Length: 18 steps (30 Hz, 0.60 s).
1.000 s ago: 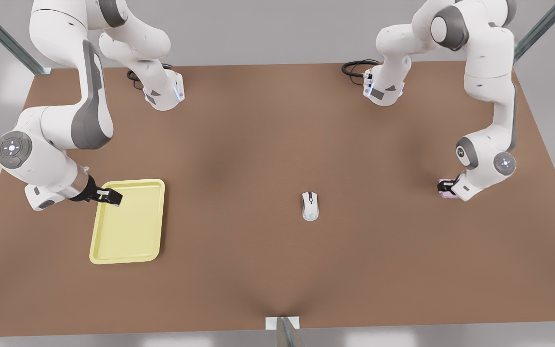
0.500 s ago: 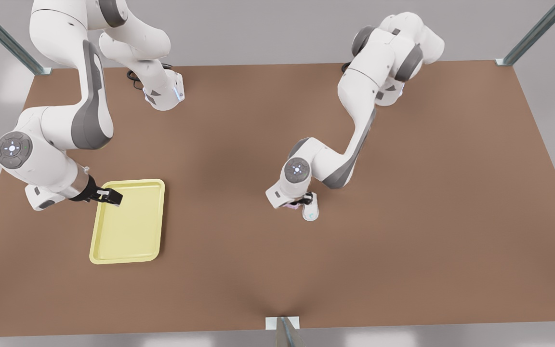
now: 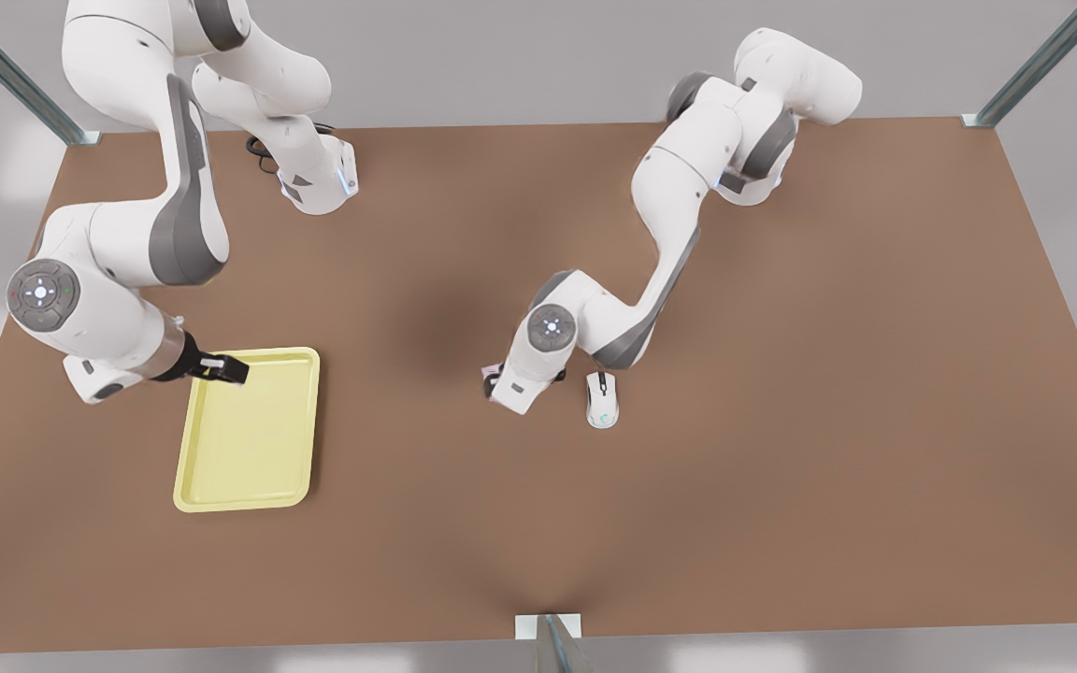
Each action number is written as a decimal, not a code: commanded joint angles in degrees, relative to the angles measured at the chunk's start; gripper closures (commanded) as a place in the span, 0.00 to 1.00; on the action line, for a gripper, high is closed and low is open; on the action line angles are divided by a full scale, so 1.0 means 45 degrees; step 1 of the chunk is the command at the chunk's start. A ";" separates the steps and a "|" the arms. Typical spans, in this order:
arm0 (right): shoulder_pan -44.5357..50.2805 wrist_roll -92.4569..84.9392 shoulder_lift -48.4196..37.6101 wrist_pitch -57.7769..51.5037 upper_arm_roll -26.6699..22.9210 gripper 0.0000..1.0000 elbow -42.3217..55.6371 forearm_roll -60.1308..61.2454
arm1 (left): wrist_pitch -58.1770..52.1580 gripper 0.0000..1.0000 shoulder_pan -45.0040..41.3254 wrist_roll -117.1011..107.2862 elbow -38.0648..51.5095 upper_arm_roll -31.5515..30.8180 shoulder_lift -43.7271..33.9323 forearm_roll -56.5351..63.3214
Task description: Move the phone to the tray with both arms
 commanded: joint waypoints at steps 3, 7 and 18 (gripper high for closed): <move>-0.0006 -0.0044 -0.0012 -0.0471 0.0004 0.00 -0.0019 -0.0013 | -0.8172 0.00 0.5120 1.0268 -0.0012 0.0055 -0.3360 0.2354; 0.1243 0.0774 0.0514 0.1013 0.0043 0.00 0.0039 0.0064 | -0.6611 0.00 0.7133 1.0857 -0.6728 -0.0434 -0.8476 0.2649; 0.6654 0.3784 0.7448 0.4607 0.1137 0.00 0.4921 -0.0404 | -0.9073 0.00 0.7074 1.0701 -0.4660 -0.0297 -0.7775 0.1907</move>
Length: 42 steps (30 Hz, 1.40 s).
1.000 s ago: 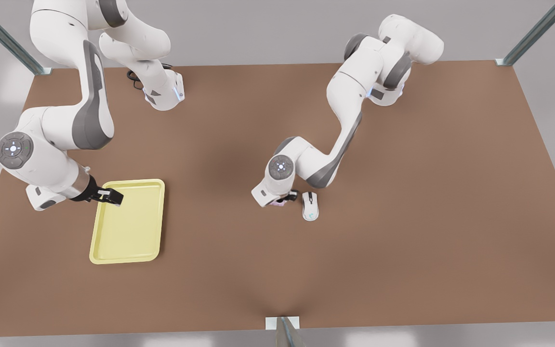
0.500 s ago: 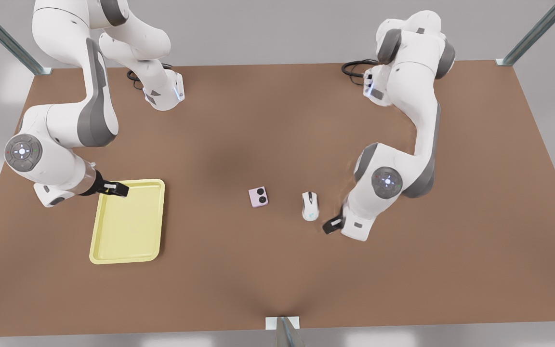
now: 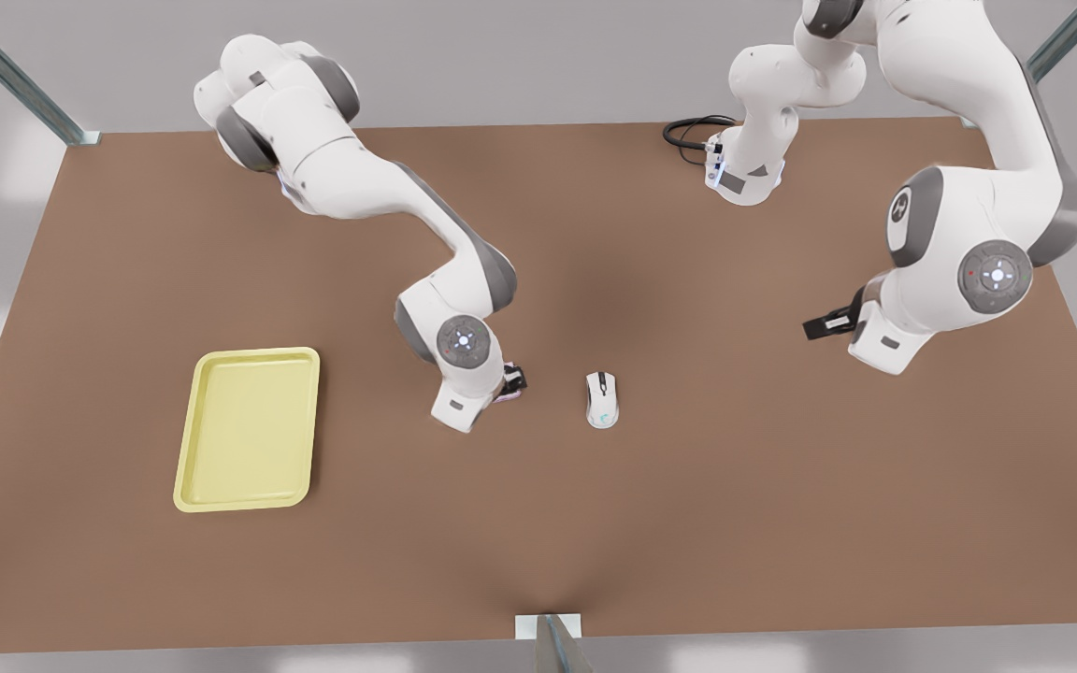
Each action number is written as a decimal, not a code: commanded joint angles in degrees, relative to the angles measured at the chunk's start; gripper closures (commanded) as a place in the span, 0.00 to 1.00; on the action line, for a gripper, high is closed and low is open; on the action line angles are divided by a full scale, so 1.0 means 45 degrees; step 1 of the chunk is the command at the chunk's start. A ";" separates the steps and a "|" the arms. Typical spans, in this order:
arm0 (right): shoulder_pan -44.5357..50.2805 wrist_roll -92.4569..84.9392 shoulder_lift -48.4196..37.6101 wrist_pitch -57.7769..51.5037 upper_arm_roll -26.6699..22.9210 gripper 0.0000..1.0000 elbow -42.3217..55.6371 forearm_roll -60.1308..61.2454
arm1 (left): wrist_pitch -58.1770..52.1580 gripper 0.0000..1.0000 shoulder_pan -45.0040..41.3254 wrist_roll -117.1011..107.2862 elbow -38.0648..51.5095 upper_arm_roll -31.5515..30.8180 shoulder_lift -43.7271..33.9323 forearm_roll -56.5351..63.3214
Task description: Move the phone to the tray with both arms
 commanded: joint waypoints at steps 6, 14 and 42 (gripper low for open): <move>0.0486 0.2705 0.0853 0.1237 0.0044 0.00 -0.0111 -0.0156 | -0.0853 0.00 0.0009 0.4155 0.0018 0.0025 0.0379 -0.0157; 0.0310 0.2294 0.1185 0.2663 0.0083 0.00 -0.1244 0.0782 | -0.0833 0.00 0.0009 0.4155 0.0018 0.0025 0.0477 -0.0177; 0.0427 0.2353 -0.0553 0.4109 0.0103 0.00 -0.5483 0.0216 | -0.0286 0.00 -0.0206 0.4058 0.1249 -0.0386 -0.0402 -0.0567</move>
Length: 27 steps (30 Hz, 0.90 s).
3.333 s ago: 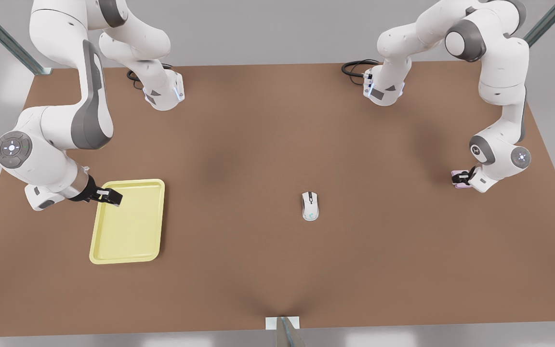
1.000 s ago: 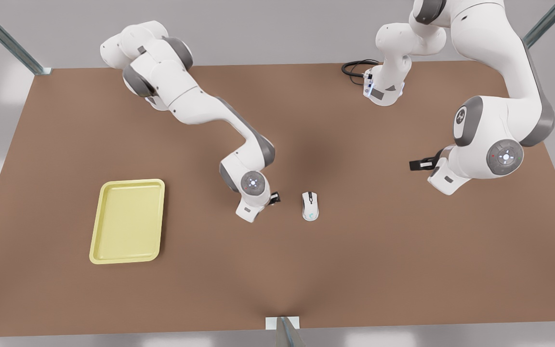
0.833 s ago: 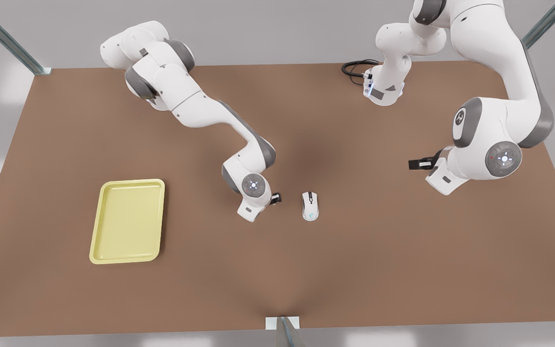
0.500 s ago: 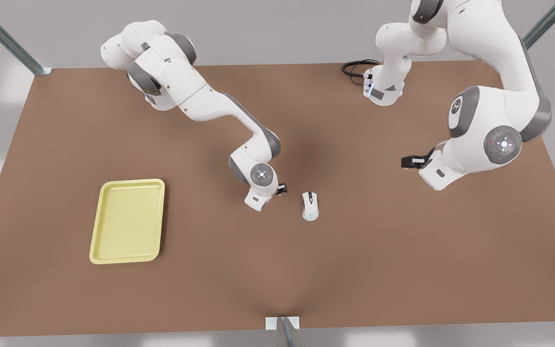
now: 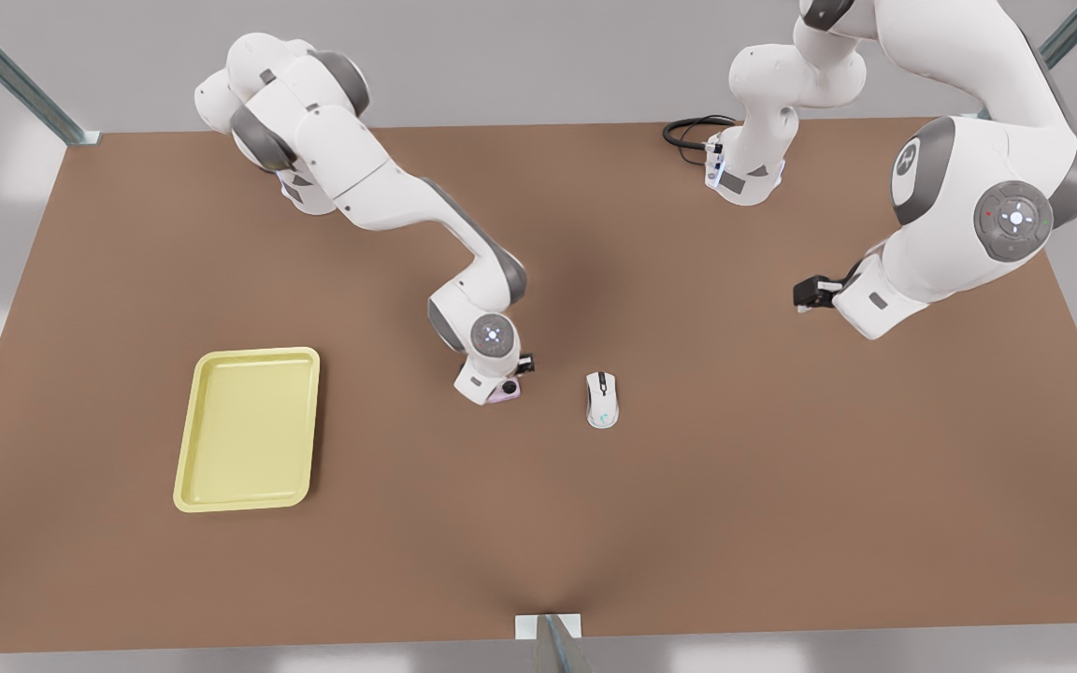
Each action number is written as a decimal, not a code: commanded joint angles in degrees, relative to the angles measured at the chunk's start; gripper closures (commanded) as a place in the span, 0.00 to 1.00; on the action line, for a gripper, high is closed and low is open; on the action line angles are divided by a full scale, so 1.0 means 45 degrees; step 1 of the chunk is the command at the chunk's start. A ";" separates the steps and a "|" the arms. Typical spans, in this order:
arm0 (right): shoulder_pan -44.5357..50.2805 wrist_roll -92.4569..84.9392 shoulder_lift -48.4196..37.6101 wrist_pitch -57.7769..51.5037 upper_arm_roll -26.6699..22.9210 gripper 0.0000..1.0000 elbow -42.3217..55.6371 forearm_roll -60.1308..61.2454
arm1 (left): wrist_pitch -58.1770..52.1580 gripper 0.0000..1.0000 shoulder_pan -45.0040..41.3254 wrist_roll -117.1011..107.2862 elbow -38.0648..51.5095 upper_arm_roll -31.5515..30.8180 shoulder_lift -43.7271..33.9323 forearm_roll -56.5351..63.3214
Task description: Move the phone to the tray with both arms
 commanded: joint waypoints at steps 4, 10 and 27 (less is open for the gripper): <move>-0.0116 -0.0329 -0.0095 0.0789 0.0007 0.00 -0.0365 0.0027 | 0.0351 0.00 -0.0020 0.0497 0.0005 -0.0137 0.0194 -0.0165; -0.0116 -0.0427 0.0042 0.1219 0.0202 0.00 -0.0365 0.0281 | 0.0391 0.00 -0.0020 0.0321 0.0025 -0.0352 0.0135 -0.0243; -0.0116 -0.1325 0.0452 0.1707 0.0261 0.00 -0.0404 0.0281 | 0.0372 0.00 -0.0039 0.0360 0.0005 -0.0332 0.0232 -0.0301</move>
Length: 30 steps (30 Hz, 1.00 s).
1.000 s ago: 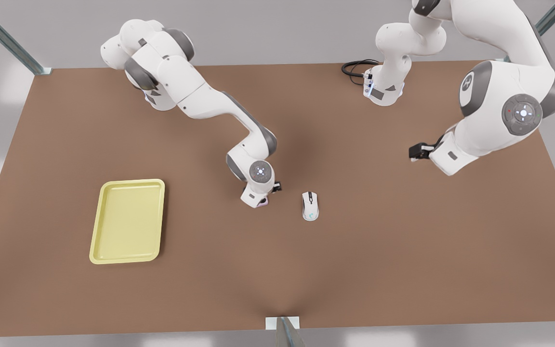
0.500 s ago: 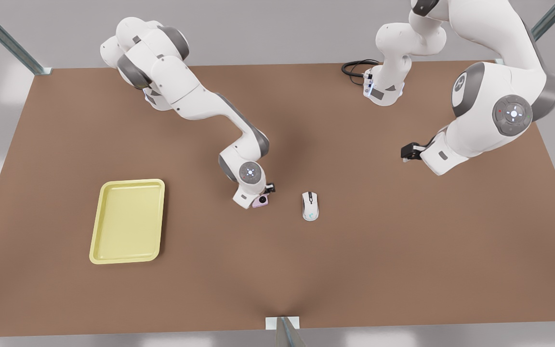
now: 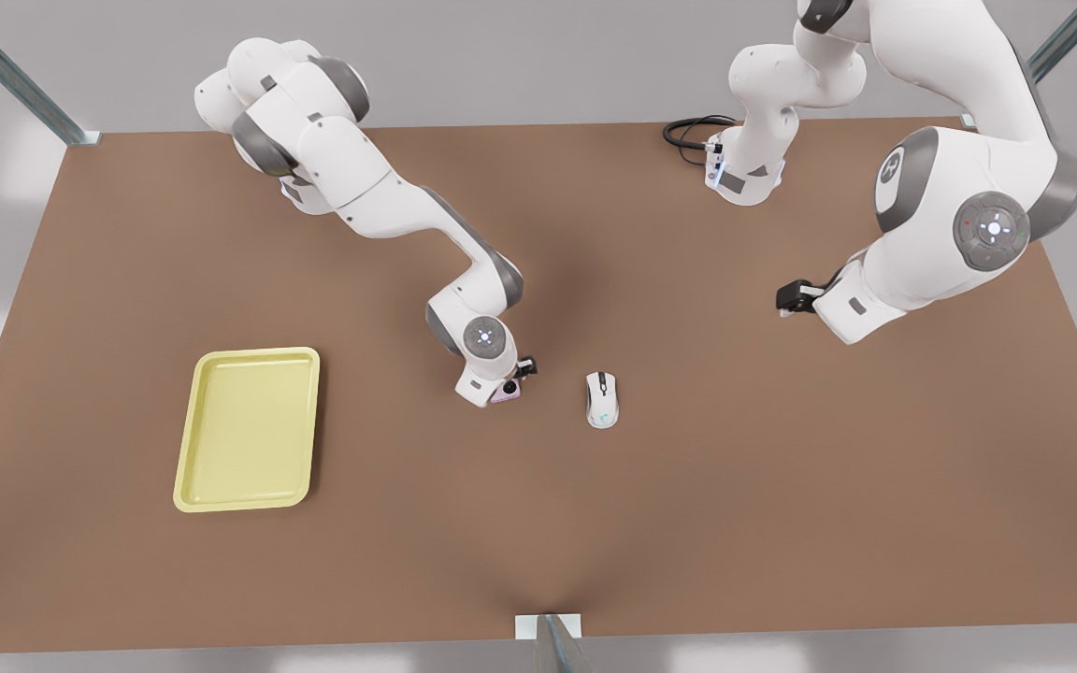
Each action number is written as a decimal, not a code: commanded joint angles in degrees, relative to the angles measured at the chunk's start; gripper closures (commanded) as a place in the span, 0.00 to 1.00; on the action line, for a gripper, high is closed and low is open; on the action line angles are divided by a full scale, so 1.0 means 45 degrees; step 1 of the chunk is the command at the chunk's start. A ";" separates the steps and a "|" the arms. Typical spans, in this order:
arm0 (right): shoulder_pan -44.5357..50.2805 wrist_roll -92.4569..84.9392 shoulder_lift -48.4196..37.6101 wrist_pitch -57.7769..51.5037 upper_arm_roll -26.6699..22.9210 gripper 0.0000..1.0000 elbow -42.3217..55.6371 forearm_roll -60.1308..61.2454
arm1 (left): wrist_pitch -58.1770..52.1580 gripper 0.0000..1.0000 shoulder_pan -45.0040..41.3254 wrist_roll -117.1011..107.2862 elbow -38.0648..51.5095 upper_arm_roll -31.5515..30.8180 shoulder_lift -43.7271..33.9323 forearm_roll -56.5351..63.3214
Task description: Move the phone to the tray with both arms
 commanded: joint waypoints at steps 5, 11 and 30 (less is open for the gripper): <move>-0.0016 -0.0579 0.0084 0.0108 0.0001 0.00 0.0013 -0.0027 | 0.0017 0.00 0.0016 0.0087 0.0003 -0.0005 -0.0030 0.0005; -0.0016 -0.0579 0.0163 0.0499 0.0001 0.12 -0.0026 -0.0027 | -0.0003 0.00 -0.0004 0.0029 0.0022 -0.0005 -0.0049 0.0024; -0.4682 -0.5165 -0.3352 -0.1493 -0.0038 0.22 -0.1686 -0.0027 | -0.0062 0.00 0.0113 0.0263 0.0276 0.0268 -0.0362 0.0083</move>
